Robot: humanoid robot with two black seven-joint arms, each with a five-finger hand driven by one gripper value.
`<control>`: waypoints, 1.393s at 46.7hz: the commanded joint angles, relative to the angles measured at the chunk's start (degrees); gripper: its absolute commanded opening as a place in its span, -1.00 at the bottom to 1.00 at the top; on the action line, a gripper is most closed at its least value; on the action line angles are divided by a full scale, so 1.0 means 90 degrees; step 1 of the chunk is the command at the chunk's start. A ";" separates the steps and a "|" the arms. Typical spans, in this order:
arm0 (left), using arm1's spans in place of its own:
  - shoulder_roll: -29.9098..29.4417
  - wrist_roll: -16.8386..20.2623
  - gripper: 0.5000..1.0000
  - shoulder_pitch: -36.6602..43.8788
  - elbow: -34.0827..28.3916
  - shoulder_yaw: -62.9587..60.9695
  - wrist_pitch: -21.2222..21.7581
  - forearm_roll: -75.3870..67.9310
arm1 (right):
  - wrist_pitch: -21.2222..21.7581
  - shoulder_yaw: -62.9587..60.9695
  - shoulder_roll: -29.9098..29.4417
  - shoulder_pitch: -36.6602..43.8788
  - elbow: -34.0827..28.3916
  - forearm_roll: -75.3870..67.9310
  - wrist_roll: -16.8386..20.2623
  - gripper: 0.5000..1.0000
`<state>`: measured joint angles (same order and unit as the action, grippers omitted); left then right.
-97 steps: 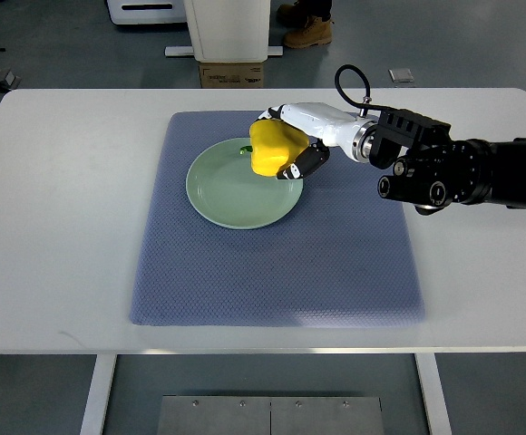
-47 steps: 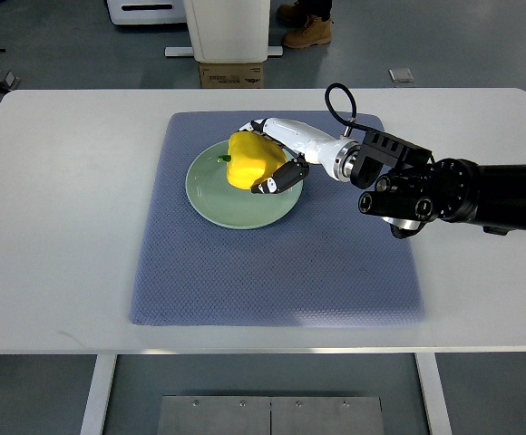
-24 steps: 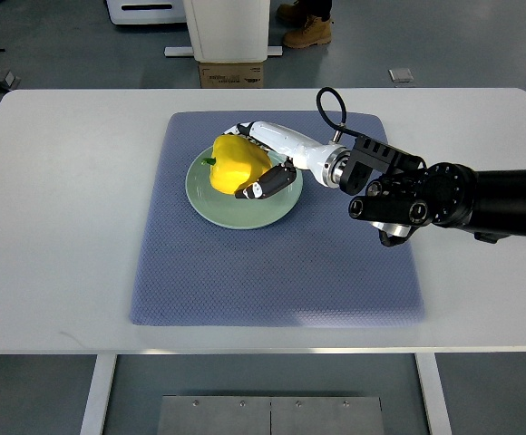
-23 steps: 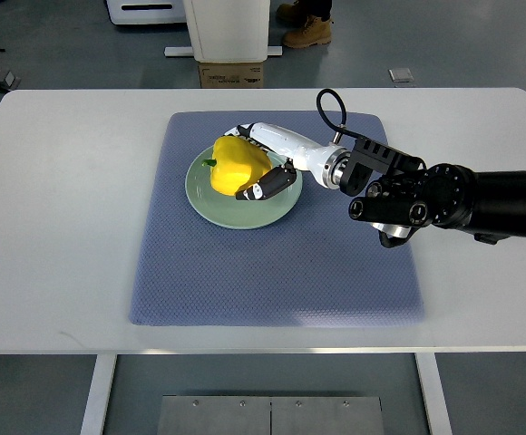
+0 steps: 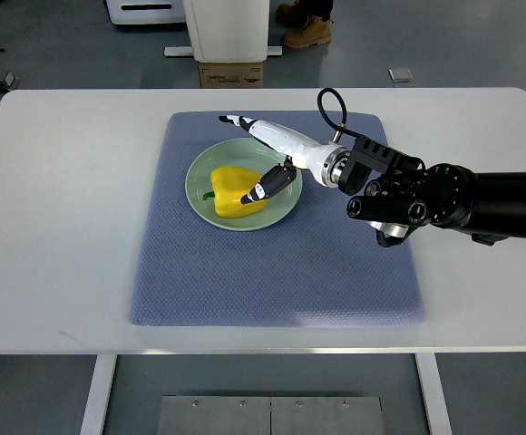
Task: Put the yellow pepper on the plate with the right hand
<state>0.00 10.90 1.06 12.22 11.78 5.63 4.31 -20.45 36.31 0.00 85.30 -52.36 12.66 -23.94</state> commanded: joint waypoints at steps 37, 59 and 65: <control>0.0000 0.0000 1.00 0.0000 0.0000 0.0000 0.0000 0.0000 | -0.0033 -0.5704 0.0146 -0.3022 0.0662 0.0009 -0.0006 1.00; 0.0000 0.0000 1.00 0.0000 0.0000 0.0000 0.0000 0.0000 | 0.1430 -0.8730 0.0488 -0.4486 0.0701 -0.0683 -0.0025 1.00; 0.0000 0.0000 1.00 0.0000 0.0000 0.0000 0.0000 0.0000 | 0.1979 -0.9415 0.0537 -0.4721 0.0944 -0.1221 0.0004 1.00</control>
<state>0.00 10.90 1.04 12.22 11.78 5.62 4.31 -4.12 -46.60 4.54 43.25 -44.95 3.32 -24.02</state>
